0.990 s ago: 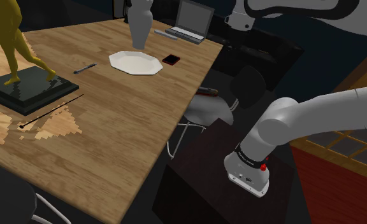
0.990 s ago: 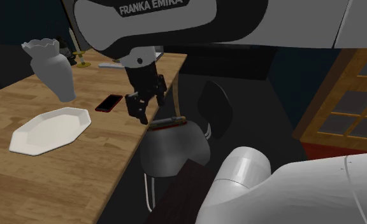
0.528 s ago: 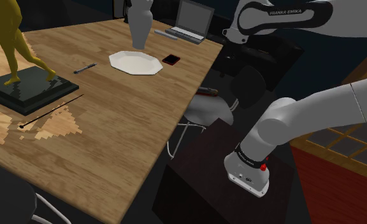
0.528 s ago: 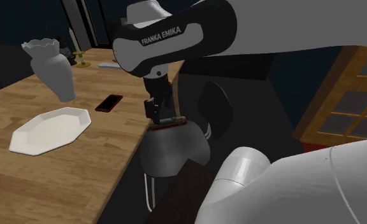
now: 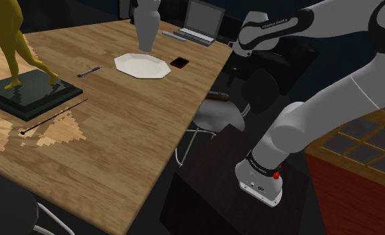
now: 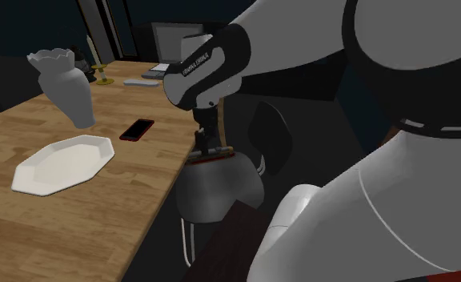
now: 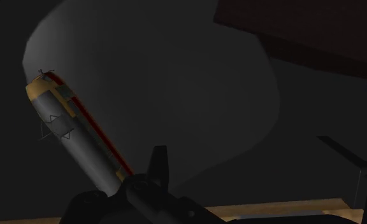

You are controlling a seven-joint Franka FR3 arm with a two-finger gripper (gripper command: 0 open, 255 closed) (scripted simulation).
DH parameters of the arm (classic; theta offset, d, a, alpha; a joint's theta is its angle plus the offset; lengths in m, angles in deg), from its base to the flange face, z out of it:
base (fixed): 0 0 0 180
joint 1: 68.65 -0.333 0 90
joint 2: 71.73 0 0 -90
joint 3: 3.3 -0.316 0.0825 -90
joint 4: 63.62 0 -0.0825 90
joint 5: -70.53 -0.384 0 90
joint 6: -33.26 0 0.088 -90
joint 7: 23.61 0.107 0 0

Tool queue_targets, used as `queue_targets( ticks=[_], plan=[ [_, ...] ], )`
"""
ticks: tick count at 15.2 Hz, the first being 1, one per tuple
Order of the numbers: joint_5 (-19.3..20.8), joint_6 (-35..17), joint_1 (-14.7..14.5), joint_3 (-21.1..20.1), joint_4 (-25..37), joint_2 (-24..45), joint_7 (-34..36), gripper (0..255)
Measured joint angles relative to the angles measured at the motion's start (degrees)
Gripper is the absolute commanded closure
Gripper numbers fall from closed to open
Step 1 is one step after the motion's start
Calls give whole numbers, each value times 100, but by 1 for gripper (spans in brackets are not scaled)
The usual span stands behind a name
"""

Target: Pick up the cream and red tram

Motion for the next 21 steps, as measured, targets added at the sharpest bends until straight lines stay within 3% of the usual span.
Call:
queue_targets(
  ticks=[5, 8, 10, 15, 21],
  plan=[
    [-651, -876, -280, 752, 372, 1184, -1314, 0],
    [-1544, -1269, -442, 1029, 792, 2137, -2319, 0],
    [-2161, -1425, -379, 1042, 1036, 2677, -3005, 0],
    [-3612, -1534, 264, 559, 1987, 4100, -4541, 0],
    [-4519, -1398, 1232, -5, 3228, 5395, -5605, 0]
  ],
)
